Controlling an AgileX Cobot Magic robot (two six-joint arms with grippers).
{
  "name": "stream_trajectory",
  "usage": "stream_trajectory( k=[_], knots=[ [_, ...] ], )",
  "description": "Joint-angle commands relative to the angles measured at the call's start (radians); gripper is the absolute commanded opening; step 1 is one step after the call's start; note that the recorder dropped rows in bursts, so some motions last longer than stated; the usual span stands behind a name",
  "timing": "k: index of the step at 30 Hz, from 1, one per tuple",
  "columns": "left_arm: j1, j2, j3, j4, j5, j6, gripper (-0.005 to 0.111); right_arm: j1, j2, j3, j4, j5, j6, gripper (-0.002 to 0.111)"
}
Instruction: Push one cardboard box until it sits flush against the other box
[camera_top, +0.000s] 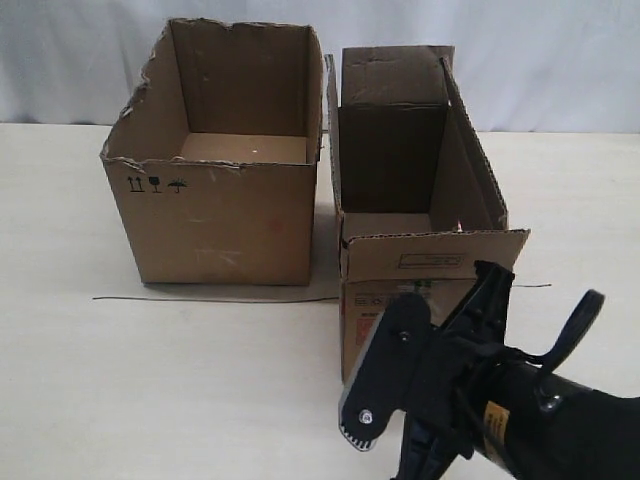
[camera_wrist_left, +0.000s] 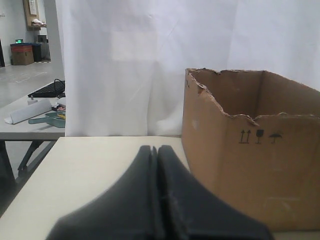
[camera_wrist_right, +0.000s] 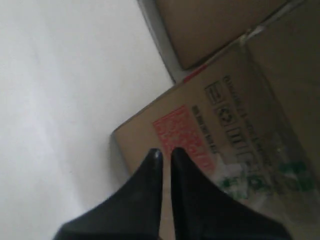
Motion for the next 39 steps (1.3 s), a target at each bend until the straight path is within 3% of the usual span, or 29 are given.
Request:
stream_trajectory(
  k=[1,14,25,39],
  knots=[
    [0.003,-0.001,0.002,0.001,-0.013,-0.004,0.000,-0.005,0.039,-0.004,-0.200,0.047,0.214,0.005],
    [0.003,-0.001,0.002,0.001,-0.010,-0.004,0.000,-0.015,0.206,-0.088,-0.253,0.198,0.315,0.005],
    [0.003,-0.001,0.002,-0.001,-0.011,-0.004,0.000,-0.253,0.236,-0.199,-0.253,0.070,0.309,0.005],
    [0.003,-0.001,0.002,-0.001,-0.011,-0.004,0.000,-0.381,0.344,-0.344,-0.253,-0.019,0.222,0.005]
  ],
)
